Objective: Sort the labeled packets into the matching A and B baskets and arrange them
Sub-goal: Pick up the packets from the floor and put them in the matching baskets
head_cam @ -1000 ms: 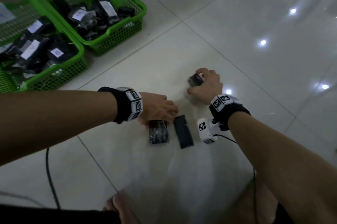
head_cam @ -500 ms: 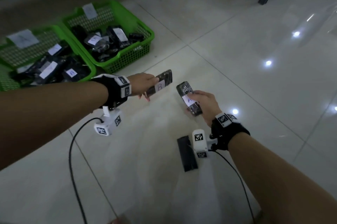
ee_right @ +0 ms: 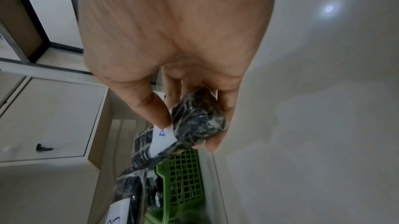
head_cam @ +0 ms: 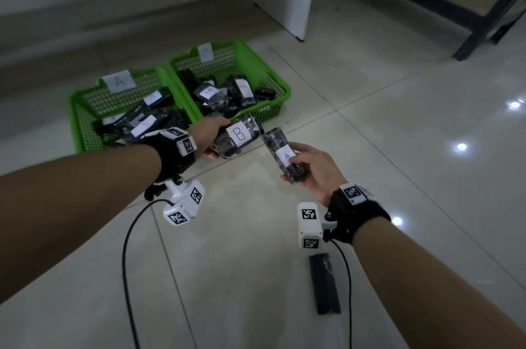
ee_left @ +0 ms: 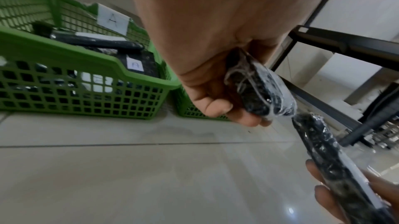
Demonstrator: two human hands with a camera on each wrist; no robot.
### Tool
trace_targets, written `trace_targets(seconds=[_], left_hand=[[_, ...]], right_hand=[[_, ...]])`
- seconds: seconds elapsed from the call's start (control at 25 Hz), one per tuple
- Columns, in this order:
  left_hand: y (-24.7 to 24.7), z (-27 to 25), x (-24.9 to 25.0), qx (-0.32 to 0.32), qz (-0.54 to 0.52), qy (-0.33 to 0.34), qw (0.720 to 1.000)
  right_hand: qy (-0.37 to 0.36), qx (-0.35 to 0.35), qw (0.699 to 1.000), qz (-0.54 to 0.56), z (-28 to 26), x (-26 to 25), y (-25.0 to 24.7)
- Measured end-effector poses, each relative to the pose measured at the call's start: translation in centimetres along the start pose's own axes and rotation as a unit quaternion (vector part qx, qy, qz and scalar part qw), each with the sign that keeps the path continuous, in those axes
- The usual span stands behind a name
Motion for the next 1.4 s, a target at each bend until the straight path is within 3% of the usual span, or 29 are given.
trace_targets(seconds=[0.28,0.4,0.48,0.68,0.84,1.04,1.2,1.28,1.4], left_hand=[[-7.0,-3.8,3.0,0.081,0.056,0.109,0.989],[-9.5,-3.9,3.1,0.159,0.041,0.127,0.978],[-11.0,-3.8,3.9,0.221,0.039,0.158,0.962],[-11.7,-0.3,7.3,0.301,0.151,0.245,0.909],[-10.6,6.1,8.2,0.336,0.210,0.191,0.898],[-7.7,11.2,11.1,0.319,0.253,0.243,0.881],[-4.6,13.3,13.9,0.304,0.316,0.278,0.854],[-3.2,14.5,14.5,0.291,0.347,0.260,0.853],[-0.2,17.1,12.5,0.181,0.406,0.168,0.880]], right_hand=[[-0.041,-0.053,0.996,-0.055,1.6,-1.5,8.1],[-0.082,-0.008,0.992,-0.094,2.4,-2.7,9.9],[-0.122,0.058,0.983,-0.126,3.6,-4.4,9.4],[-0.230,0.179,0.898,-0.329,6.6,-11.8,6.6],[-0.219,0.130,0.873,-0.416,10.6,-13.5,6.1],[-0.270,0.133,0.838,-0.455,12.4,-13.0,5.4],[-0.288,0.155,0.859,-0.395,12.8,-13.7,4.3],[-0.283,0.156,0.869,-0.376,13.0,-13.8,3.9],[-0.276,0.142,0.888,-0.340,13.4,-13.7,3.5]])
Point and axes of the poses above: each hand's wrist, its own z-axis towards the middle knuckle, its own y-axis out of the palm, x = y × z, the point moved 9 cm from there along z, towards the middle knuckle, and after that the axes turned 5 degrees about -z, right-handed, at the moved point
